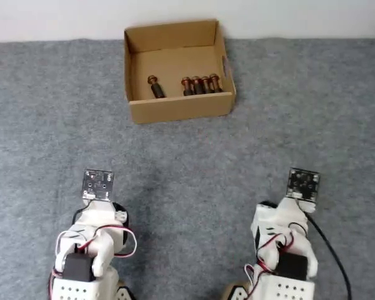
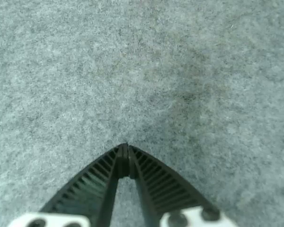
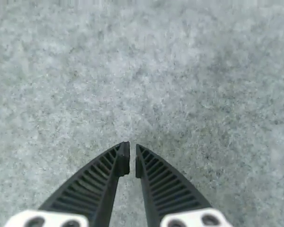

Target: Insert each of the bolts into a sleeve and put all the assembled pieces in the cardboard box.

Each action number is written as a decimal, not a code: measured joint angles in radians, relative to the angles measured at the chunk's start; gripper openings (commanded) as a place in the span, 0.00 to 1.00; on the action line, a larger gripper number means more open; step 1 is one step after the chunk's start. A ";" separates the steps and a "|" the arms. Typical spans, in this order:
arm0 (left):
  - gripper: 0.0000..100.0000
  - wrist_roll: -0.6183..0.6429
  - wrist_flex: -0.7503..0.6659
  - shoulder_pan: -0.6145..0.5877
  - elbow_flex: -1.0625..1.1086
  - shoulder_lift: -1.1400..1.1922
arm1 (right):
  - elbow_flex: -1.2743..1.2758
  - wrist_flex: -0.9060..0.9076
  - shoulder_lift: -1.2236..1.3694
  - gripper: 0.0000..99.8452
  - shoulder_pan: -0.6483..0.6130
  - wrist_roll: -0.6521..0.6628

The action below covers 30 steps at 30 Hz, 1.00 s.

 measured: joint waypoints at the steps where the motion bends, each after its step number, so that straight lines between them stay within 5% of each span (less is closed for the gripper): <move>1: 0.01 0.000 0.000 0.000 0.000 0.000 | 0.000 0.002 0.000 0.01 -0.002 0.003; 30: 0.01 0.000 0.000 0.000 0.000 0.000 | 0.003 0.163 -0.008 0.01 -0.002 0.008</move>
